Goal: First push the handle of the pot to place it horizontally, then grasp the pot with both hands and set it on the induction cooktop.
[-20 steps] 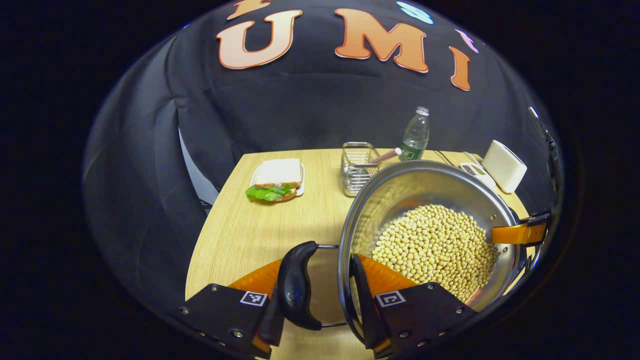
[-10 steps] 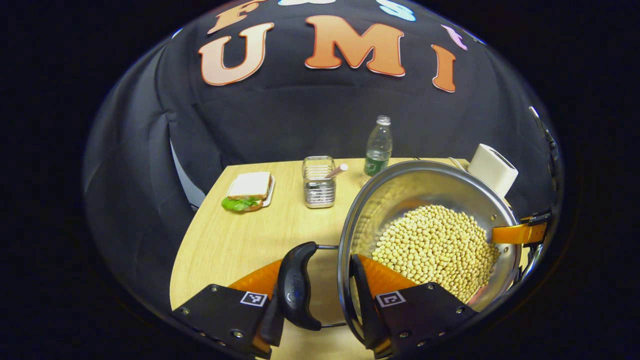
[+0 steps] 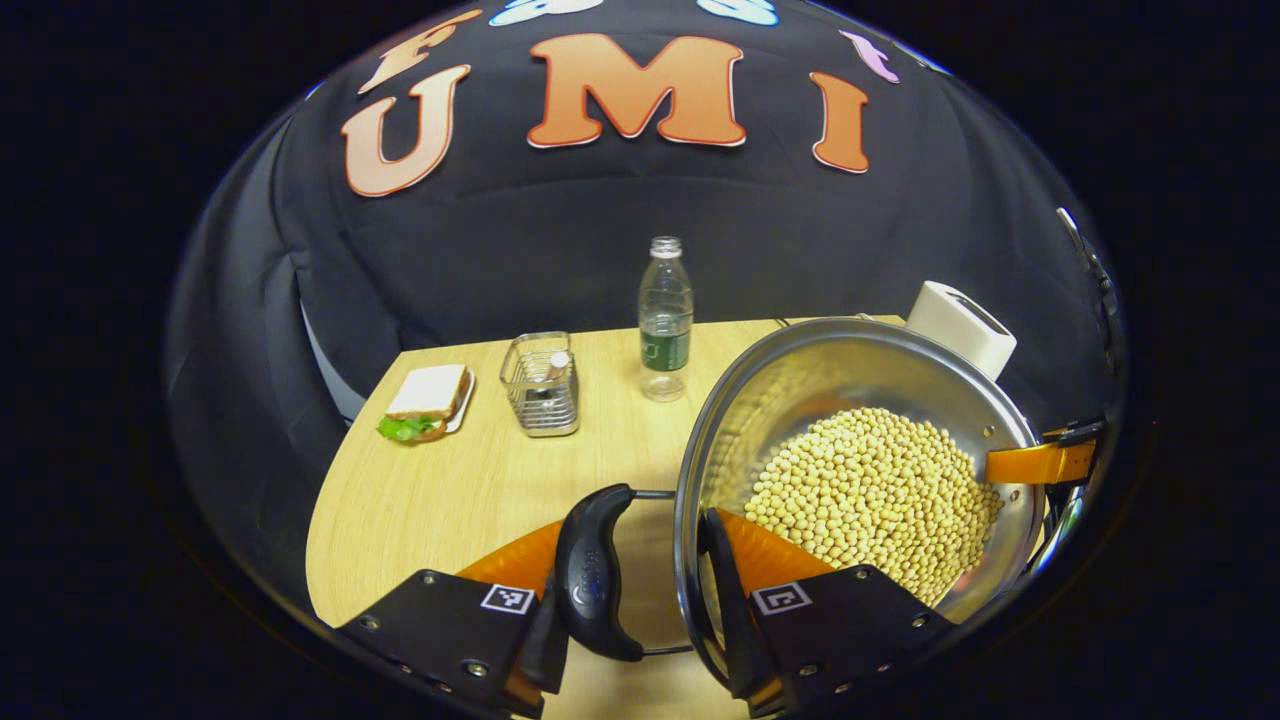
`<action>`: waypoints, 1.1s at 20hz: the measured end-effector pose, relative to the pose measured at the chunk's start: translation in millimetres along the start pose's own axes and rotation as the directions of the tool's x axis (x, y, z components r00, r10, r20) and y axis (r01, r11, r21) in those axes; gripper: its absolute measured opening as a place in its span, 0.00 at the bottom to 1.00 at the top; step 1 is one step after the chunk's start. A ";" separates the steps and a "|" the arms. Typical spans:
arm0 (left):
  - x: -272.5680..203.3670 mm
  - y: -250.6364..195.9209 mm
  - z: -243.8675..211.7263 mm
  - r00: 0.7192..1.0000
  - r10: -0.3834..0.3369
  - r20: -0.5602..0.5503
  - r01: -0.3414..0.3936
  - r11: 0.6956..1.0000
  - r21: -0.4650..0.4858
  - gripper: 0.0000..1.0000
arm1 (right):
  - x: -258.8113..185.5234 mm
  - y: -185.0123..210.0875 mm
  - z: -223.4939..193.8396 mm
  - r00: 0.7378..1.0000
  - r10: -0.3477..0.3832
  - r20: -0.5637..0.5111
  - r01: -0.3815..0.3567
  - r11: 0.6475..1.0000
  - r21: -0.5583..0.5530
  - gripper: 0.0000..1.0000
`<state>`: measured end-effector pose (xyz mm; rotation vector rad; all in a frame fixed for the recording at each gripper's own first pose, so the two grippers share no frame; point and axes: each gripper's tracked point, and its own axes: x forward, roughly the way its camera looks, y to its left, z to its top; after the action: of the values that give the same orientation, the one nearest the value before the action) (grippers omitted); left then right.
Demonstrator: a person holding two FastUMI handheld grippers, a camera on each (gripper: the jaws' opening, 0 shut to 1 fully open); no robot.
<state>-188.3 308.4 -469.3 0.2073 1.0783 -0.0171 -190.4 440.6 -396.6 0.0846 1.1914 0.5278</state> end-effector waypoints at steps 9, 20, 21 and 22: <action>2.4 0.3 -0.6 1.000 -0.012 -0.005 0.012 1.000 0.014 0.64 | -4.6 -2.3 -2.7 1.000 -0.016 -0.002 0.016 1.000 0.012 0.49; -4.0 -0.2 -2.5 0.995 0.007 -0.098 -0.008 1.000 -0.005 0.64 | -4.2 -1.0 -3.5 0.996 -0.007 -0.084 0.008 1.000 0.011 0.50; -4.1 -1.0 -1.6 0.994 0.008 -0.105 -0.009 1.000 -0.003 0.64 | -3.3 -1.4 -3.2 0.996 -0.006 -0.091 0.007 1.000 0.010 0.50; -3.5 -2.0 -2.7 0.994 0.009 -0.109 -0.009 1.000 -0.001 0.64 | -4.0 -0.8 -3.7 0.995 -0.006 -0.097 0.007 1.000 0.013 0.50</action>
<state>-192.5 306.7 -467.8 0.2134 1.1865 0.0037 -194.6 437.4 -394.8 0.0673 1.2902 0.5232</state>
